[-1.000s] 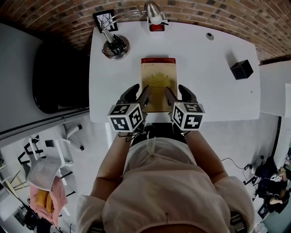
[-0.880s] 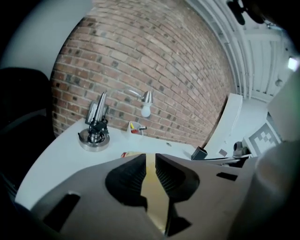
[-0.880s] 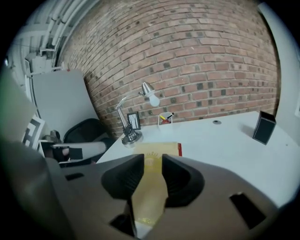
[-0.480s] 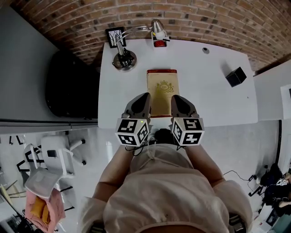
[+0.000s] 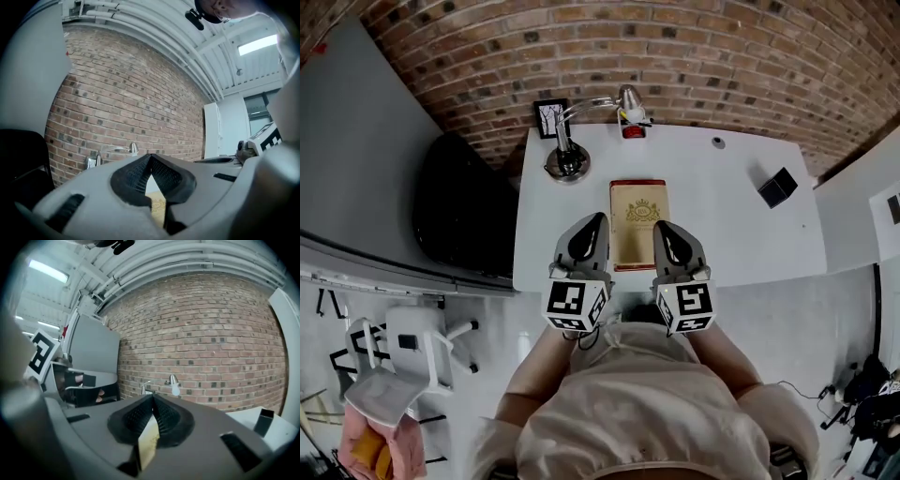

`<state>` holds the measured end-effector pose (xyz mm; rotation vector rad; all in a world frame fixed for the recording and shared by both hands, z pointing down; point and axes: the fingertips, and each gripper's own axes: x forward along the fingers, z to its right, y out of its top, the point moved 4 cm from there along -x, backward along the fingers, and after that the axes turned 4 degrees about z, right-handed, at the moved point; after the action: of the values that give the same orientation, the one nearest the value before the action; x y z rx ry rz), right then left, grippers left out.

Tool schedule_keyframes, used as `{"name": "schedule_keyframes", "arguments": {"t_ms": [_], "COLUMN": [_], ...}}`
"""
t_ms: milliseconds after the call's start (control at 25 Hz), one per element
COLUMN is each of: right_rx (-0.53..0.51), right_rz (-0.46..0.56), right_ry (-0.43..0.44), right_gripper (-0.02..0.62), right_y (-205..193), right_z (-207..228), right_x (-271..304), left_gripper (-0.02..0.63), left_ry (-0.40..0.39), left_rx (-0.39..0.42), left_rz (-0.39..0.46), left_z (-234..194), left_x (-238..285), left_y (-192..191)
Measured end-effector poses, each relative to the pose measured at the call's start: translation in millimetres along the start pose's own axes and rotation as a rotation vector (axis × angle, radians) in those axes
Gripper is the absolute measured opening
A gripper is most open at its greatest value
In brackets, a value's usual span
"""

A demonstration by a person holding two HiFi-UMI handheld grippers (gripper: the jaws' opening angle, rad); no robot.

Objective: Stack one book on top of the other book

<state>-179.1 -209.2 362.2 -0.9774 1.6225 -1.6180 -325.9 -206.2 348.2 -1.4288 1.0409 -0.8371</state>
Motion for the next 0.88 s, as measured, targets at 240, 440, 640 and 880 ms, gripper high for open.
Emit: {"name": "schedule_keyframes", "arguments": {"t_ms": [240,440,640,880], "right_rx": [-0.043,-0.052,-0.038,-0.015], "right_rz": [0.038,0.033,0.016,0.001], "right_ry": [0.039,0.058,0.047,0.039], "right_gripper": [0.026,0.026,0.026,0.026], "right_y": [4.6,5.8,1.9,-3.3], "right_z": [-2.9,-9.8,-10.5,-9.8], "right_x": [-2.1,-4.4,-6.9,-8.3], "left_gripper": [0.018,0.018,0.018,0.018], "left_ry": [0.018,0.018,-0.005,-0.009], "left_rx": [-0.005,0.002,-0.004,0.0], "left_rz": [0.022,0.001,-0.05,-0.06], "left_z": [-3.9,-1.3,5.2,7.6], "left_x": [-4.3,-7.6,-8.7,-14.1], "left_y": [5.0,6.1,-2.9,-4.3]}}
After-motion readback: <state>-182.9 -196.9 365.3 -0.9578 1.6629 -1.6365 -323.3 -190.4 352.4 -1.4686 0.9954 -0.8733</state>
